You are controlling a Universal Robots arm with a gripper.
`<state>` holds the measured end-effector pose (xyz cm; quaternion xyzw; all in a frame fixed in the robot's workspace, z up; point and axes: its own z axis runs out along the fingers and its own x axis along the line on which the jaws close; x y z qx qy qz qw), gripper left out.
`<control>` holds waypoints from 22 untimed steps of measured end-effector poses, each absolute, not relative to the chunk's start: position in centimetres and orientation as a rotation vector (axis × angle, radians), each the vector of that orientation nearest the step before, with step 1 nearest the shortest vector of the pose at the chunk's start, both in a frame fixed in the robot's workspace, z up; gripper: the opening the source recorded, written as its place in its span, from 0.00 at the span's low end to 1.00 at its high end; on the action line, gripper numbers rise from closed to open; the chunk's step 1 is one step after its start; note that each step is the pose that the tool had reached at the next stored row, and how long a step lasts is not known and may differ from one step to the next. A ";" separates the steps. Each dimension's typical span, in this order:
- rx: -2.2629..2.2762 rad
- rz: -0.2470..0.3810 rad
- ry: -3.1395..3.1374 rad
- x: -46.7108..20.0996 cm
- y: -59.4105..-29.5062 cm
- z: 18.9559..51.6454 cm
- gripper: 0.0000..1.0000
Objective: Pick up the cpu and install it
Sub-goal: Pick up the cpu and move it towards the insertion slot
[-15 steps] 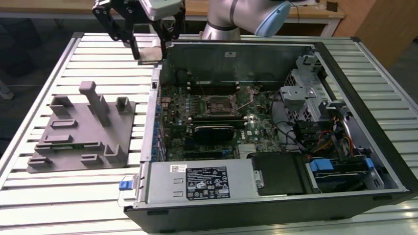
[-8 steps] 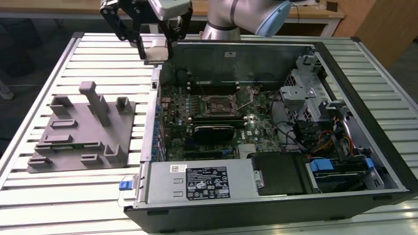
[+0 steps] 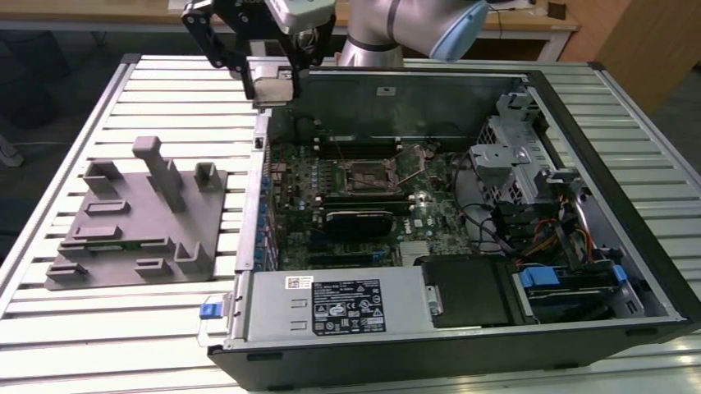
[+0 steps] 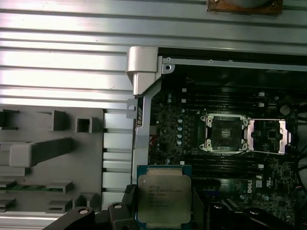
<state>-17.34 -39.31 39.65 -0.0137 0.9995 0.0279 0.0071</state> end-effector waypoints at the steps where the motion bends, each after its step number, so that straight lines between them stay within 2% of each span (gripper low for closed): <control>1: -0.043 0.087 3.126 -17.2 -39.3 39.7 0.55; 22: -0.043 0.088 3.126 -14.4 -39.2 39.6 0.55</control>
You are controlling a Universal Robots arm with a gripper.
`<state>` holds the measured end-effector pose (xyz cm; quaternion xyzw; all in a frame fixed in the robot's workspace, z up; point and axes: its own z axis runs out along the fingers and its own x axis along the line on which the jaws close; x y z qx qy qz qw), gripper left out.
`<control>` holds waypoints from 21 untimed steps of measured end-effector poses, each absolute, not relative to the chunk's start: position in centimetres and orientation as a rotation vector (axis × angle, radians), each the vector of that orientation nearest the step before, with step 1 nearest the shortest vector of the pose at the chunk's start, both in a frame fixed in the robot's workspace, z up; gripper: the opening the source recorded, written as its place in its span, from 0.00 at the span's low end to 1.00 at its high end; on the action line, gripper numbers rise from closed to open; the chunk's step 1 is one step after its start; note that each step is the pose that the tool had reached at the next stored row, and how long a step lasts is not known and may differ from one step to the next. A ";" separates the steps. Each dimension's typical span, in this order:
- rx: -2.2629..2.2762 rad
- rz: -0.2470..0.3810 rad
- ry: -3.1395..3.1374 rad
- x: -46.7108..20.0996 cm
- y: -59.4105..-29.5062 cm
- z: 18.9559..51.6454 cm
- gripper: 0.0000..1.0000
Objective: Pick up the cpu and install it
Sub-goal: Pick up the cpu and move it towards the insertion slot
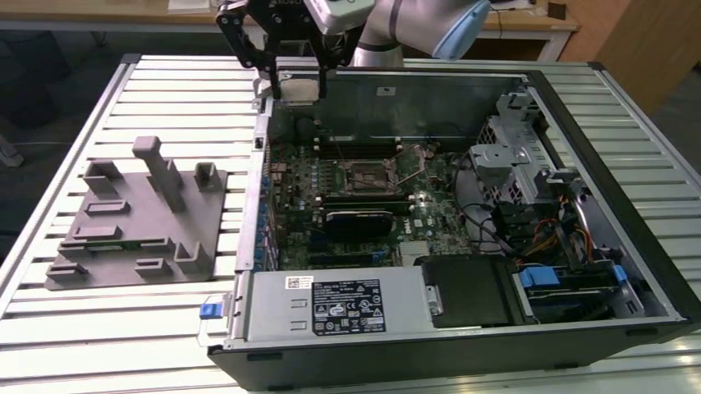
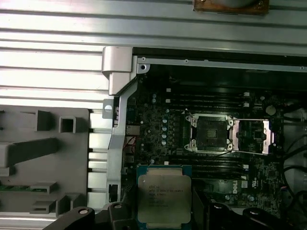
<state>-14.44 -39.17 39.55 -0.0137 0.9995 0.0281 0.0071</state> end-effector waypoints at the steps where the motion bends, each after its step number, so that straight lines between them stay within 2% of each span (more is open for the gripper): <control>1: -0.043 0.088 3.126 -14.3 -39.2 39.5 0.55; 21: -0.043 0.090 3.126 -11.3 -38.9 39.4 0.55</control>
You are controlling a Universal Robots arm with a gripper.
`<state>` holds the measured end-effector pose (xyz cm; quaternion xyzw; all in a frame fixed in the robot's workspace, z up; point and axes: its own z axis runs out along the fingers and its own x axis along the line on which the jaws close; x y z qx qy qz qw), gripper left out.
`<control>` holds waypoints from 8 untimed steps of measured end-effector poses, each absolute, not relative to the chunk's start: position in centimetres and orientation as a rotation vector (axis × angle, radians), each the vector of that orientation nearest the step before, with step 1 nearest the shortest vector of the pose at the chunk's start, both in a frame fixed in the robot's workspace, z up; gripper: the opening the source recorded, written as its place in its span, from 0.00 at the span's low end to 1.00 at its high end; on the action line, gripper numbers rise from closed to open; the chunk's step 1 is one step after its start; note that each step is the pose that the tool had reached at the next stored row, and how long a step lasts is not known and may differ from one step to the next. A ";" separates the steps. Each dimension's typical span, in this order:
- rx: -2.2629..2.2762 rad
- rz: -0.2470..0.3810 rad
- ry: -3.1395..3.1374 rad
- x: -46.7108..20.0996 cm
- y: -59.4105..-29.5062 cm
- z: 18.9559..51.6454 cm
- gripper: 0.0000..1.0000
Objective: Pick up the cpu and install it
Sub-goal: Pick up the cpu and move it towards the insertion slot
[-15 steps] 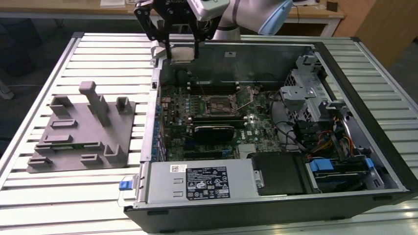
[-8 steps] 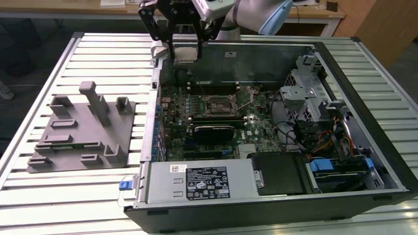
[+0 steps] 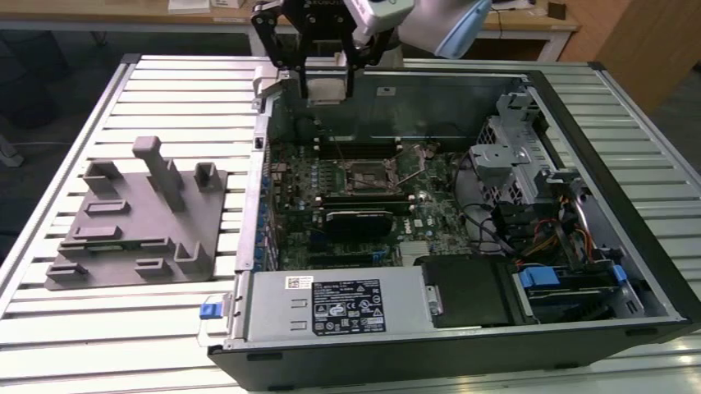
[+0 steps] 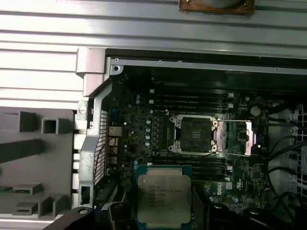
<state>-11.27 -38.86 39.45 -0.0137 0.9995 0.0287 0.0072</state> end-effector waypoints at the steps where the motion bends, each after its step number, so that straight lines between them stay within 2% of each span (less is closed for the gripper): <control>1: -0.043 0.090 3.126 -10.9 -38.8 39.4 0.55; 8: -0.043 0.090 3.126 -8.8 -38.5 39.4 0.55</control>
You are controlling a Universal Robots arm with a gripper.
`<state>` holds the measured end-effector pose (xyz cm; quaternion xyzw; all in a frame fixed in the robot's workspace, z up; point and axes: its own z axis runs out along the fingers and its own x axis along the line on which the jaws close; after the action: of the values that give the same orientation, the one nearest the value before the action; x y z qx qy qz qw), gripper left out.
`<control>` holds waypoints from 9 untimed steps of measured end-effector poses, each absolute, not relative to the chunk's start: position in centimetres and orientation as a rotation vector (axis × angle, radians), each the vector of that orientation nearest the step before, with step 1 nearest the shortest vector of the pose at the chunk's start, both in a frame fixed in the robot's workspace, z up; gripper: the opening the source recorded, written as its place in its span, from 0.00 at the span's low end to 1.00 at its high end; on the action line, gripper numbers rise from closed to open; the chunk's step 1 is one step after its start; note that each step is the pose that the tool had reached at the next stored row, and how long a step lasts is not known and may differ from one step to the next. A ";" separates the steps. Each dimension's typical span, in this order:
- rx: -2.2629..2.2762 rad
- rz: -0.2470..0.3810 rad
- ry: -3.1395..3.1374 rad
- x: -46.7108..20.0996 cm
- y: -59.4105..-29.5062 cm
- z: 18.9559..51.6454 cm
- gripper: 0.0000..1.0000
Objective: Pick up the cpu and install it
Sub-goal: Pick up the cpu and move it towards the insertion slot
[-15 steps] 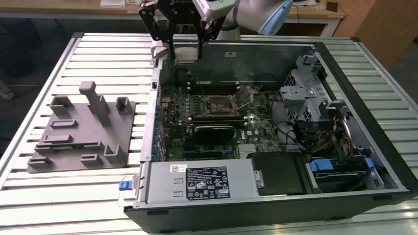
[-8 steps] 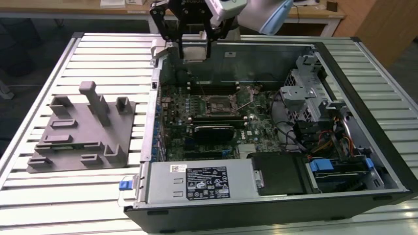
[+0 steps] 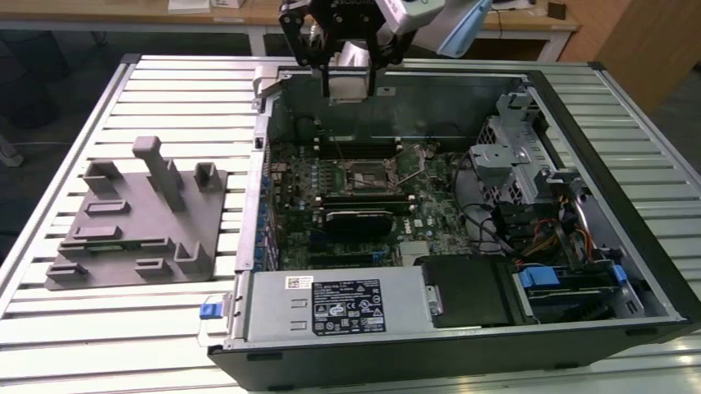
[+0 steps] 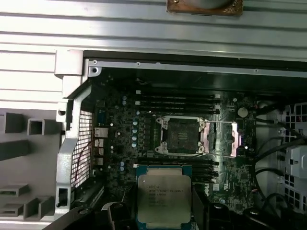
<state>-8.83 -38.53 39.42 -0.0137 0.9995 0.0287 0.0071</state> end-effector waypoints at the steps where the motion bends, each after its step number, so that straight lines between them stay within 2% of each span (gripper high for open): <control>1: -0.043 0.090 3.126 -8.6 -38.5 39.4 0.55; 9: -0.043 0.094 3.125 -7.2 -38.2 39.4 0.55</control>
<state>-7.23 -38.15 39.40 -0.0137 0.9994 0.0300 0.0072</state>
